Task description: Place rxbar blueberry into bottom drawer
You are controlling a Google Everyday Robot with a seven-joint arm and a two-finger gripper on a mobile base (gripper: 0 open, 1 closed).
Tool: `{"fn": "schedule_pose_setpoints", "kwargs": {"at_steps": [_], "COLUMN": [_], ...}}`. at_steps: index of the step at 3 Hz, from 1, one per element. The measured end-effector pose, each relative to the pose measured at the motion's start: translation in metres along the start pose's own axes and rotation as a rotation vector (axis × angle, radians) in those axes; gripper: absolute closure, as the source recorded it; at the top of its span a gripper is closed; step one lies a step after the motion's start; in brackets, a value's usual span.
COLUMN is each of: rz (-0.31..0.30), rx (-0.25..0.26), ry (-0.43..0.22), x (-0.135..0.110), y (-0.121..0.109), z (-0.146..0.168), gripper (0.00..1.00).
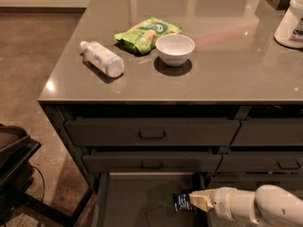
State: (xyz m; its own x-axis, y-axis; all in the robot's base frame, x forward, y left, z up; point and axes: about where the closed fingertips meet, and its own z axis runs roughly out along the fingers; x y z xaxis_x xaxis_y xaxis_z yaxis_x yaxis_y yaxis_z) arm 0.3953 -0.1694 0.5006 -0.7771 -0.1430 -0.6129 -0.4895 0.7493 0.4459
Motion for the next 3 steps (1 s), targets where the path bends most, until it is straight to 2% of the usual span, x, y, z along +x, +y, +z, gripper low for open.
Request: {"fn": "schedule_pose_setpoints", "kwargs": {"at_steps": [1, 2, 3], "rz": [0.025, 0.023, 0.09], "rx": [0.029, 0.027, 0.026], "ry": [-0.018, -0.017, -0.022], "x": [0.005, 0.005, 0.023], "y": [-0.012, -0.011, -0.031], "z": [0.011, 0.01, 0.039], "gripper": [1.0, 1.0, 1.0]}}
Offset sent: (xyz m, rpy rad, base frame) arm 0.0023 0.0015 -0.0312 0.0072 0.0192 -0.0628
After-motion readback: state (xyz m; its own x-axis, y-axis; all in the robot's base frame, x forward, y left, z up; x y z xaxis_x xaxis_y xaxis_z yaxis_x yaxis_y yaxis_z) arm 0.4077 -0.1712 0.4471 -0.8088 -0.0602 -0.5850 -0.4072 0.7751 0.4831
